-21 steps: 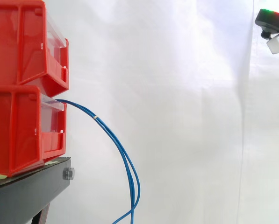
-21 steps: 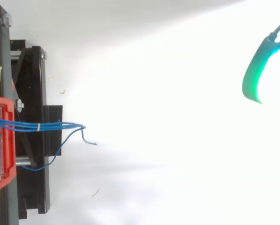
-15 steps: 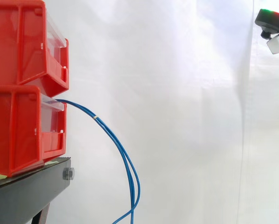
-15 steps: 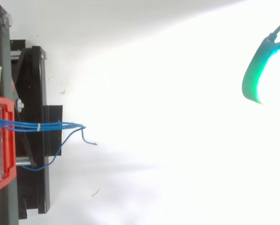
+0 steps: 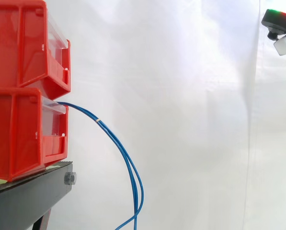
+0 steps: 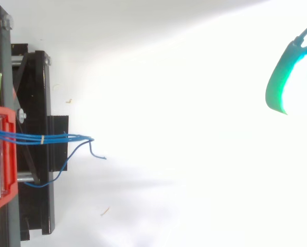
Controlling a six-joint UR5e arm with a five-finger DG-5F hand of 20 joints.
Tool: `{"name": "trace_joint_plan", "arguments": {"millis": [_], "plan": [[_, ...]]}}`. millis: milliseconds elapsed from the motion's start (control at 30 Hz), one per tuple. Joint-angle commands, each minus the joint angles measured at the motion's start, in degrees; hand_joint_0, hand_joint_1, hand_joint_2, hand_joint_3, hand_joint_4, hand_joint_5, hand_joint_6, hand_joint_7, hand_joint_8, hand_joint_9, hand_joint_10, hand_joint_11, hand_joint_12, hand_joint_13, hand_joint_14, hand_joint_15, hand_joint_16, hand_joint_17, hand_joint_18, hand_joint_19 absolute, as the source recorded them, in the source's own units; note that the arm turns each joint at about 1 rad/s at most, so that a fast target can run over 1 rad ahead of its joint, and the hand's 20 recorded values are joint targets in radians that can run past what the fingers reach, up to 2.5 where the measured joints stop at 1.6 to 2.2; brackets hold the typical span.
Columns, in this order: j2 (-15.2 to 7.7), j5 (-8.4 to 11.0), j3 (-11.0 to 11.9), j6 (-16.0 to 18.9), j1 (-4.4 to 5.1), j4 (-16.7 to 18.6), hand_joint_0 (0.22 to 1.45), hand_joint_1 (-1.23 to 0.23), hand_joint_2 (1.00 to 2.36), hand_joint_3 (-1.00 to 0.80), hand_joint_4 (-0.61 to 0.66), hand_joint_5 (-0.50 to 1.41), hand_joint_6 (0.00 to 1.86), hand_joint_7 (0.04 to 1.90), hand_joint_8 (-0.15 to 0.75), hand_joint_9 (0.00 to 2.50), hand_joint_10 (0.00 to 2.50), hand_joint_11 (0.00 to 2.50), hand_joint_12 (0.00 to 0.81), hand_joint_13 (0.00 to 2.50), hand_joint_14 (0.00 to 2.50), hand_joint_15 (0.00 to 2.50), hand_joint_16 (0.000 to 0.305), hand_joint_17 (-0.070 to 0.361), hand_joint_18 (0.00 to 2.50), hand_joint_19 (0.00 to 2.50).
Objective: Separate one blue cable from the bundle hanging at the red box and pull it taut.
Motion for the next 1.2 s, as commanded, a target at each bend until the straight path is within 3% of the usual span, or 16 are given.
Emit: {"name": "trace_joint_plan", "arguments": {"millis": [0,200,333,400,600,767,867,1000,1133,1167], "plan": [[0.0,-0.23,0.0,0.0,-0.01,0.1,0.48,-0.7,1.0,-0.5,0.16,-0.22,0.5,0.85,0.237,0.55,0.01,0.29,0.327,0.61,0.01,0.24,0.046,0.104,0.61,0.27],[-1.7,-0.4,0.0,-0.2,-0.01,0.9,0.47,-0.65,1.0,-0.5,0.16,-0.22,0.5,0.85,0.249,0.57,0.01,0.29,0.334,0.62,0.01,0.24,0.047,0.107,0.62,0.27],[-5.7,-0.49,0.0,0.0,-0.36,2.9,0.47,-0.63,1.0,-0.5,0.17,-0.21,0.5,0.85,0.253,0.58,0.01,0.28,0.338,0.63,0.01,0.25,0.048,0.107,0.62,0.28],[-6.6,-0.58,0.0,0.0,-0.36,3.8,0.47,-0.62,1.0,-0.5,0.17,-0.21,0.5,0.85,0.253,0.58,0.01,0.29,0.336,0.63,0.01,0.25,0.048,0.108,0.63,0.28],[-11.2,-0.23,0.0,-0.3,-0.8,12.5,0.47,-0.59,1.0,-0.5,0.17,-0.21,0.5,0.84,0.254,0.59,0.01,0.29,0.335,0.64,0.01,0.25,0.048,0.107,0.63,0.29],[-14.1,-0.14,0.0,0.5,-1.07,15.2,0.47,-0.59,1.0,-0.5,0.17,-0.21,0.5,0.84,0.255,0.59,0.01,0.29,0.333,0.64,0.01,0.25,0.047,0.107,0.63,0.29],[-15.5,0.92,0.0,0.7,-1.07,18.8,0.48,-0.59,1.0,-0.5,0.17,-0.21,0.5,0.84,0.254,0.59,0.01,0.3,0.335,0.65,0.01,0.25,0.047,0.107,0.63,0.29],[-16.5,2.41,0.0,0.4,-0.98,21.1,0.48,-0.59,1.0,-0.5,0.17,-0.21,0.5,0.85,0.255,0.6,0.01,0.3,0.333,0.65,0.01,0.25,0.047,0.106,0.64,0.3],[-18.7,2.76,0.5,0.6,-1.07,22.6,0.48,-0.6,1.0,-0.5,0.17,-0.21,0.5,0.84,0.257,0.6,0.01,0.29,0.331,0.66,0.01,0.26,0.047,0.106,0.64,0.3],[-20.2,3.03,1.2,0.9,-1.15,23.4,0.48,-0.6,1.0,-0.5,0.17,-0.21,0.5,0.84,0.254,0.6,0.01,0.29,0.331,0.66,0.01,0.26,0.047,0.106,0.64,0.3]]}}
